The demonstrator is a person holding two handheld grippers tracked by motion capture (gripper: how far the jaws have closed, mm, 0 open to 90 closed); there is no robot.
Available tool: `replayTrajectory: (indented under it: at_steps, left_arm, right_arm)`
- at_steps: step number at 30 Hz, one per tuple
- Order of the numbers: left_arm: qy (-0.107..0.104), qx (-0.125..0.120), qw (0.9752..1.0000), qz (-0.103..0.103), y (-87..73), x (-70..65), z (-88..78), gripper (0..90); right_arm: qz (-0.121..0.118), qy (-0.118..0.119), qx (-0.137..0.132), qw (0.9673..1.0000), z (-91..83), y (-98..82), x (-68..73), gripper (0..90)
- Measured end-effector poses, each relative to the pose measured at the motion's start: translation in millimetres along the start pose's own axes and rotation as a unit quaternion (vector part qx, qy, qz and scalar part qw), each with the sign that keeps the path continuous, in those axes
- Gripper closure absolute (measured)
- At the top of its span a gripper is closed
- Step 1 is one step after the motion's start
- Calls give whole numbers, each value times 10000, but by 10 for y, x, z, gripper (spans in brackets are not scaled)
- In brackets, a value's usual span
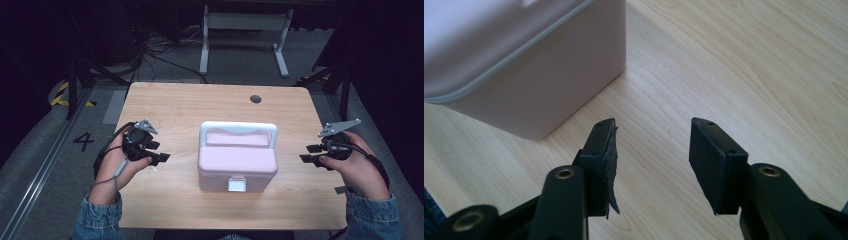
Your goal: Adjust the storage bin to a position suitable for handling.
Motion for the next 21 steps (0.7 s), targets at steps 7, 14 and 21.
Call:
replayTrajectory:
  at_steps: [7,14,21]
  left_arm:
    - [95,400,9991,72,-93,6,38,323]
    - [235,404,9988,126,-84,34,52,330]
    - [263,-121,9991,315,147,30,48,368]
  right_arm:
    - [42,-42,65,10000,-1,-40,-29,537]
    - [85,-75,66,9999,18,-55,-70,526]
    - [162,-105,54,9998,6,-83,-79,516]
Point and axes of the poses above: each handheld gripper's, and its own axes: z roughly forward along the jaws, y roughly out of its top, x roughly to its left, the point moved 10 cm from there along z, roughly forward along the jaws, and after that the axes turned 8 degrees about z, right-handed, at the moved point
